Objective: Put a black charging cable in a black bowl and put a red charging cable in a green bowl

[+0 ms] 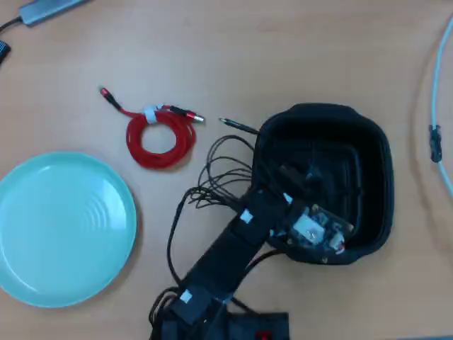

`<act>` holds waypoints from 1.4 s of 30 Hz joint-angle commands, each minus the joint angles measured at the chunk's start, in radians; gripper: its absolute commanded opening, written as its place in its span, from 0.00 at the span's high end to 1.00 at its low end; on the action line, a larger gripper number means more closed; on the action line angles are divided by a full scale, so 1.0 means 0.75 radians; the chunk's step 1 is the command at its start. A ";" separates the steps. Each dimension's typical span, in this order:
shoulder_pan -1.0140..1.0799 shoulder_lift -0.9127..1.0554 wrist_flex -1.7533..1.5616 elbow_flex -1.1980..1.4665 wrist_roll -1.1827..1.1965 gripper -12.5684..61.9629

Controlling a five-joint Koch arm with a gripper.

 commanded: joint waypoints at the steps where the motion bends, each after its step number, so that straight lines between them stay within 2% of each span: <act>1: 0.065 -0.035 -0.133 -0.264 0.092 0.93; 8: 0.110 -0.493 -0.182 -0.274 0.227 0.92; 14: 0.119 -0.575 -0.182 -0.262 0.299 0.90; 17: 0.127 -0.573 -0.190 -0.239 0.311 0.80; 21: 0.121 -0.558 -0.209 -0.174 0.299 0.56; 23: 0.121 -0.556 -0.205 -0.166 0.292 0.48; 26: 0.112 -0.515 -0.198 -0.186 0.292 0.45; 29: 0.074 -0.327 -0.211 -0.192 0.292 0.45; 34: -0.153 -0.235 -0.227 -0.194 0.297 0.45; 42: -0.892 -0.241 -0.205 -0.119 0.301 0.45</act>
